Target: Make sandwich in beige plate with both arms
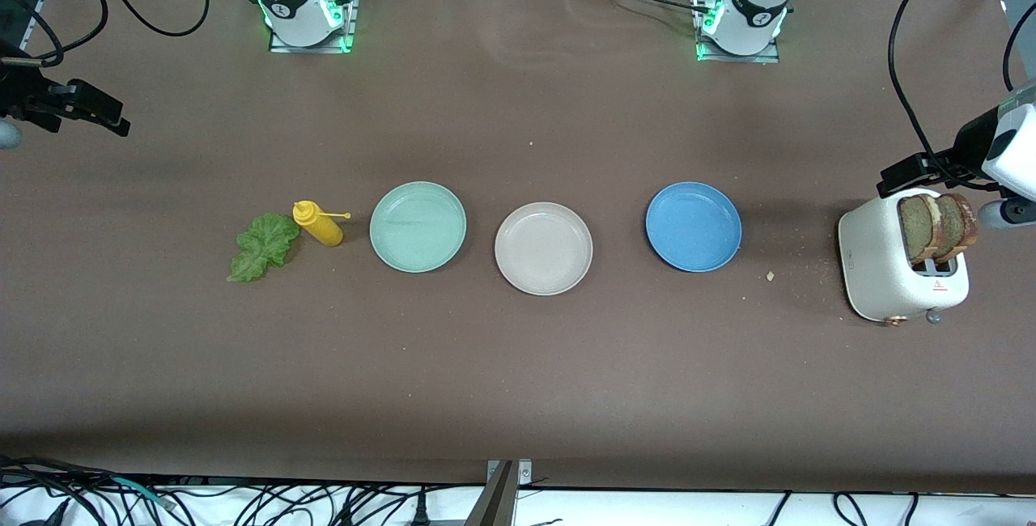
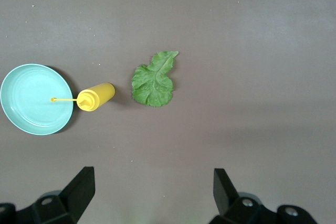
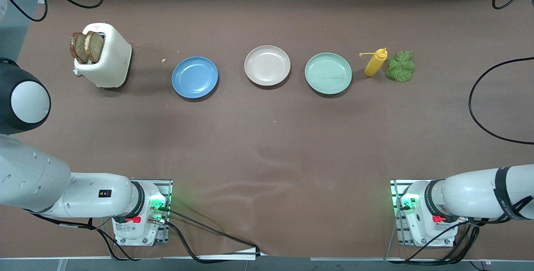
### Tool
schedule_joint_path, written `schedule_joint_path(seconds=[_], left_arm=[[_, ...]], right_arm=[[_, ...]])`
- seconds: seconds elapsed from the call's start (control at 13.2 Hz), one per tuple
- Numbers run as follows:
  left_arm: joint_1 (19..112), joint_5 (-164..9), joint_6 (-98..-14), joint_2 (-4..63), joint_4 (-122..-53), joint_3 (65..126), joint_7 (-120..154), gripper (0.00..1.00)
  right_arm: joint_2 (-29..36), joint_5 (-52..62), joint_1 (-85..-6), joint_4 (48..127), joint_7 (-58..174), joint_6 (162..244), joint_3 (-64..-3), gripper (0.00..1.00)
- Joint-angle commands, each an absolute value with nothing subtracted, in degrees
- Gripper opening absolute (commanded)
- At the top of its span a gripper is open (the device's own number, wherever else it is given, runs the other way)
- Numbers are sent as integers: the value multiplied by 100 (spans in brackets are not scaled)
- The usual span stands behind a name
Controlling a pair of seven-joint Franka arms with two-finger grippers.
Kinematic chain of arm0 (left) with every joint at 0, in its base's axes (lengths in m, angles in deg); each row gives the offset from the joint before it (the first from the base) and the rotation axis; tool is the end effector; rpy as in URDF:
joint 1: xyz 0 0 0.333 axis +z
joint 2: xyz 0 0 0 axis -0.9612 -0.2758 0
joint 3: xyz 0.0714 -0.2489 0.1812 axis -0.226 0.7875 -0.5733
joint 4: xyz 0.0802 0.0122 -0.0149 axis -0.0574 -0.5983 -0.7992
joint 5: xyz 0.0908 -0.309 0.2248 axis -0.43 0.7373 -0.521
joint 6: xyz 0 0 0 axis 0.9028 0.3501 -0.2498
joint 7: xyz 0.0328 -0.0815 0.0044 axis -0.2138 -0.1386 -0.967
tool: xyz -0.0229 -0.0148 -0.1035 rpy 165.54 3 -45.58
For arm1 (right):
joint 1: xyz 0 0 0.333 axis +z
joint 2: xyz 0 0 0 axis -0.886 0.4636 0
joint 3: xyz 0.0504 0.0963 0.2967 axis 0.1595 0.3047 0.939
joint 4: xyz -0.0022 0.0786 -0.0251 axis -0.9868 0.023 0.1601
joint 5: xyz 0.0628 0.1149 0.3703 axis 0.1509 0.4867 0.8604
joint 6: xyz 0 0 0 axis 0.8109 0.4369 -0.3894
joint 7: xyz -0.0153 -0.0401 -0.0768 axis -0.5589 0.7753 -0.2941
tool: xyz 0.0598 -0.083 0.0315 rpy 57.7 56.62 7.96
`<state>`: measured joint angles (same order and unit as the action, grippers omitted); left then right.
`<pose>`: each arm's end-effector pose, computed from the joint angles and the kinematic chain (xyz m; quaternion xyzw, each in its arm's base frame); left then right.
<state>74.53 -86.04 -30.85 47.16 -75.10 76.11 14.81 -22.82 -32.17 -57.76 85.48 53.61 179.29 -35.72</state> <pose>0.5947 0.0162 0.5678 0.9954 0.0884 -0.0359 0.0002 0.5386 -0.0345 0.5958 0.9994 -0.0249 -0.0228 0.0016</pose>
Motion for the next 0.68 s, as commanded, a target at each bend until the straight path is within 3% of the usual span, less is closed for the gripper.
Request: schedule_joint_path(seconds=[0.0, 0.61], left_arm=[[7425, -8620, -3133, 4728, -7502, 7605, 1497, 100], [7425, -8620, -3133, 4728, -7502, 7605, 1497, 100]], right_arm=[[-2179, -2995, -5798, 8389, 5272, 17884, -3601, 100], [-2161, -3046, -5789, 8362, 5298, 17868, -3583, 100]])
